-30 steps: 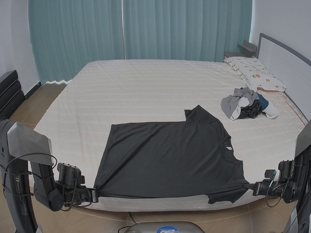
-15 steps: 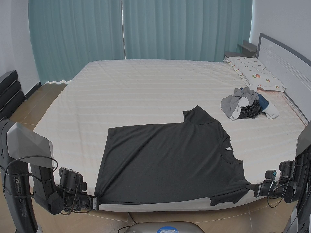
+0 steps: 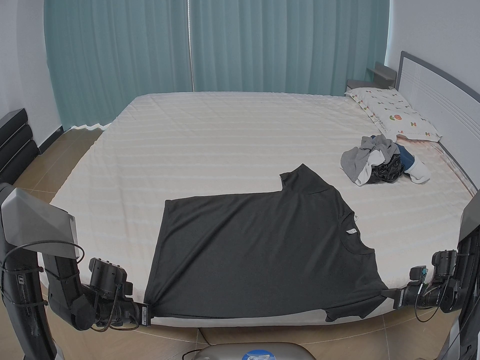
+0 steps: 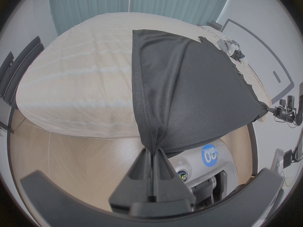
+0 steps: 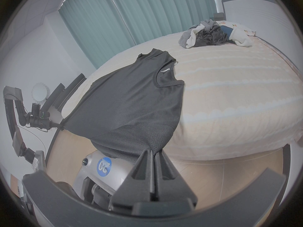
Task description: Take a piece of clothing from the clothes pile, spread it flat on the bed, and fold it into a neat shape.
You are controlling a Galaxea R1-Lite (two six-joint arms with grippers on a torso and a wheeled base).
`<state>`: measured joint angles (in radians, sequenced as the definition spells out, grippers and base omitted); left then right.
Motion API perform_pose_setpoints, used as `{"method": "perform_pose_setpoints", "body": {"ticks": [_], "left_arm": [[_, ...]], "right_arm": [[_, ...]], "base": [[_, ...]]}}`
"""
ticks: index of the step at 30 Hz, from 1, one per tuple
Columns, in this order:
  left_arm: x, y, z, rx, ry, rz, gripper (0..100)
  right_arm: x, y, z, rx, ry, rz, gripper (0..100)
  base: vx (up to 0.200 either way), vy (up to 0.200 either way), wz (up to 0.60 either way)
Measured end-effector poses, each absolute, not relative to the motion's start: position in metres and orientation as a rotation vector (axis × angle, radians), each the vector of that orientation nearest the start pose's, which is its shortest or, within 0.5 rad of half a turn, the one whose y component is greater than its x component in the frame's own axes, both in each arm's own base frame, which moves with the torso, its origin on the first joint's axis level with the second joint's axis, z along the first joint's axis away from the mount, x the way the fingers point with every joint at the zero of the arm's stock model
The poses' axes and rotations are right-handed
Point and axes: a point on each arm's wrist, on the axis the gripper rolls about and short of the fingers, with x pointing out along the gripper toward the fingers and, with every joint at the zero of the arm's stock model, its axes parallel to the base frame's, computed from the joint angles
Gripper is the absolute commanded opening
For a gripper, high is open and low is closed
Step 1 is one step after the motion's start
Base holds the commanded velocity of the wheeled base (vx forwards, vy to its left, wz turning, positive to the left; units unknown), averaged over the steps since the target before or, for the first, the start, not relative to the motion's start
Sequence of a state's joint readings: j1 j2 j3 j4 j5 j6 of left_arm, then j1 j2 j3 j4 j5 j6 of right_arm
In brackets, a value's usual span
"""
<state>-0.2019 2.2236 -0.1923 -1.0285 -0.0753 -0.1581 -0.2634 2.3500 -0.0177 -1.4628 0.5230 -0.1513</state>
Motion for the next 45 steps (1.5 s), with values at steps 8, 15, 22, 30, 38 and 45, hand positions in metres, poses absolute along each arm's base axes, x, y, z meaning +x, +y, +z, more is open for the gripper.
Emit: {"method": "perform_pose_setpoints", "body": {"ticks": [8,15,22,30,38,45], "left_arm": [[0.236,-0.043,-0.028,-0.127,0.946,-0.154,0],[0.256,-0.042,-0.016,-0.296,0.863,-0.083,0],[0.278,-0.043,-0.007,-0.434,0.805,-0.043,0],[0.301,-0.041,0.004,-0.587,0.734,-0.016,0],[0.317,-0.04,0.011,-0.679,0.686,-0.007,0],[0.335,-0.042,0.013,-0.786,0.648,0.01,0]], "right_arm": [[0.21,-0.044,-0.032,0.162,0.704,0.303,0],[0.221,-0.043,-0.028,0.193,0.655,0.298,0],[0.258,-0.044,-0.021,0.293,0.563,0.28,0],[0.3,-0.043,-0.009,0.429,0.531,0.276,0],[0.328,-0.038,0.002,0.477,0.537,0.295,0],[0.346,-0.035,0.006,0.535,0.585,0.29,0]], "base": [[0.0,0.0,0.0],[0.0,0.0,0.0],[0.0,0.0,0.0],[0.0,0.0,0.0],[0.0,0.0,0.0],[0.0,0.0,0.0]]}}
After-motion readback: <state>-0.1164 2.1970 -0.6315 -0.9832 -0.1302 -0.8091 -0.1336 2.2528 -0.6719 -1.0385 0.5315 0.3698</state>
